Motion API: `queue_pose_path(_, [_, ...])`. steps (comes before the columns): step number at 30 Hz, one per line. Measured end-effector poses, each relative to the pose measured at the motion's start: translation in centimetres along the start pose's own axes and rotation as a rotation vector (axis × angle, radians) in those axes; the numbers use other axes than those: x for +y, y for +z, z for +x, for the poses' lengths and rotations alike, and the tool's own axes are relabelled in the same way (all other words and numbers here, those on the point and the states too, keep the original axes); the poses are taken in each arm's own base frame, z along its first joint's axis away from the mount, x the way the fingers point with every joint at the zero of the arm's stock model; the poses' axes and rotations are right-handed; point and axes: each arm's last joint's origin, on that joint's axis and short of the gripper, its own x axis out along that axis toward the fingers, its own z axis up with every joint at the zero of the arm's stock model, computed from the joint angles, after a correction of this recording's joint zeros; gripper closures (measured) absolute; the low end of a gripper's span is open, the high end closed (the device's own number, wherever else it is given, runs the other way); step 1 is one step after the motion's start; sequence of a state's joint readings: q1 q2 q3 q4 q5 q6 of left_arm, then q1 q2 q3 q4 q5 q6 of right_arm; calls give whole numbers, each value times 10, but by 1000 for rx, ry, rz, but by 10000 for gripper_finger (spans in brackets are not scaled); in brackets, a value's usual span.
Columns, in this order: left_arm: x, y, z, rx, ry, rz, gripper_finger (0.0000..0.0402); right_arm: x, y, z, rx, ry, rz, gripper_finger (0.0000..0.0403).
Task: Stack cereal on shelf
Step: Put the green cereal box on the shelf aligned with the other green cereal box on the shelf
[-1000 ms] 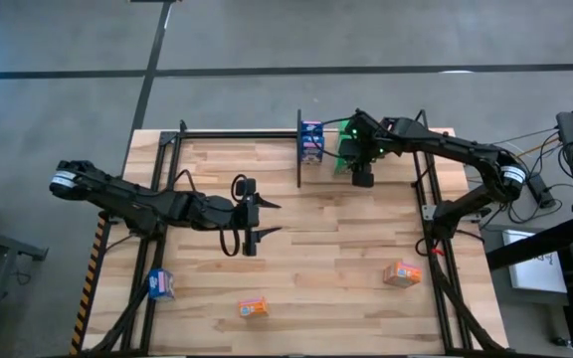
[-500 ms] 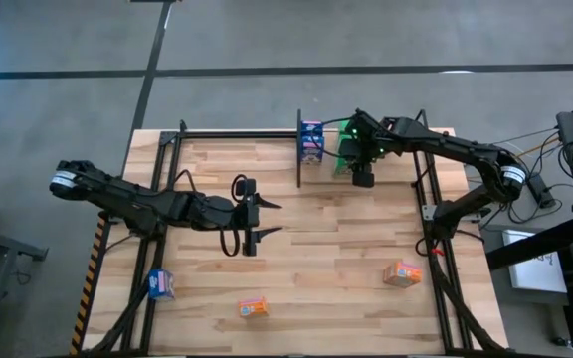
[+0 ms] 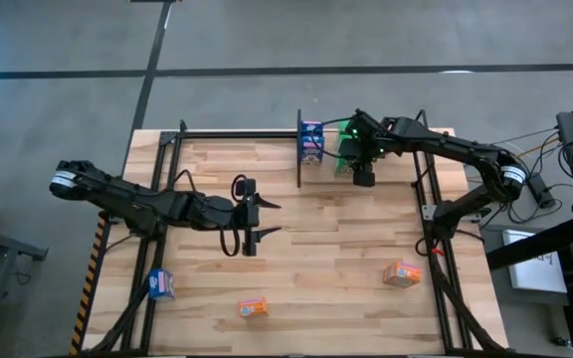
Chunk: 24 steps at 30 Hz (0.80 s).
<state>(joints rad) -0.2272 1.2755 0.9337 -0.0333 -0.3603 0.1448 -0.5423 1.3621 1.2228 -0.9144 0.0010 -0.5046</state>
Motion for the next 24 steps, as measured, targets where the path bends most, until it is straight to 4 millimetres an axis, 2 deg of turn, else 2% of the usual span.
queue_pose_path(16, [0, 0, 0, 0, 0, -1, 168, 0, -1, 0, 6, 3, 17, 249])
queue_pose_path(24, [0, 0, 0, -1, 0, -1, 168, 0, -1, 0, 7, 3, 34, 208])
